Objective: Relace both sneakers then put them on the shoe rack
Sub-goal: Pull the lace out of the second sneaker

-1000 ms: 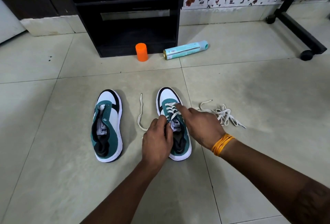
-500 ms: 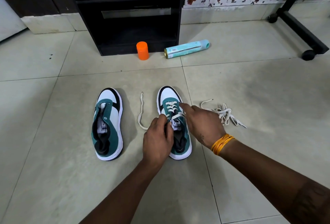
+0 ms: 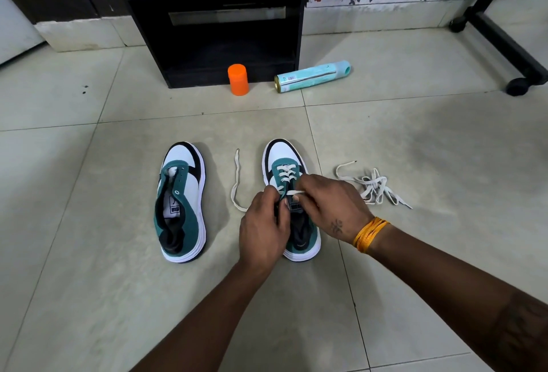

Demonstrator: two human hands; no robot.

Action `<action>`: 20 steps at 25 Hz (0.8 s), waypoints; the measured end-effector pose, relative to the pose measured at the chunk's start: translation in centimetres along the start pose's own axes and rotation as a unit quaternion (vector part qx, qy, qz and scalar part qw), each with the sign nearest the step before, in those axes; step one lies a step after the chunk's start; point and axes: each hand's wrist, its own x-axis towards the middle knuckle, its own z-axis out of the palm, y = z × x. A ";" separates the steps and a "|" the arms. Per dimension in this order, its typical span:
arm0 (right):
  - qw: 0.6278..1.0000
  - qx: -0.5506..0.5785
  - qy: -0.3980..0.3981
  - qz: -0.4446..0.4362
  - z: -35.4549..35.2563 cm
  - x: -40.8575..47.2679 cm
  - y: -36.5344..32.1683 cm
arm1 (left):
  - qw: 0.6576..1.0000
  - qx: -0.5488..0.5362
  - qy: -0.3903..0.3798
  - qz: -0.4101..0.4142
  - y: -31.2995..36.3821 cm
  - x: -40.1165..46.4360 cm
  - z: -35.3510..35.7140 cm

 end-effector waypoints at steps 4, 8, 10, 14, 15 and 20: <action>0.974 0.068 0.123 0.178 0.8 -0.2 2.2 | 1.000 0.003 0.001 -0.007 -0.1 -0.1 -0.1; 0.981 0.016 0.042 0.187 0.1 -0.7 2.8 | 1.000 0.007 -0.006 -0.005 -0.1 -0.1 -0.1; 0.996 -0.054 -0.005 0.072 -0.1 -0.4 1.9 | 1.000 0.010 -0.006 -0.003 -0.1 0.0 0.0; 0.980 -0.192 -0.006 -0.047 0.2 0.7 0.6 | 1.000 0.015 -0.006 0.002 -0.3 0.0 0.0; 0.982 -0.191 0.000 -0.011 0.3 0.7 0.9 | 1.000 0.014 -0.005 0.001 -0.3 0.0 0.0; 0.953 -0.044 0.060 0.295 -0.2 -0.3 4.6 | 1.000 0.014 -0.009 -0.004 -0.3 0.0 -0.2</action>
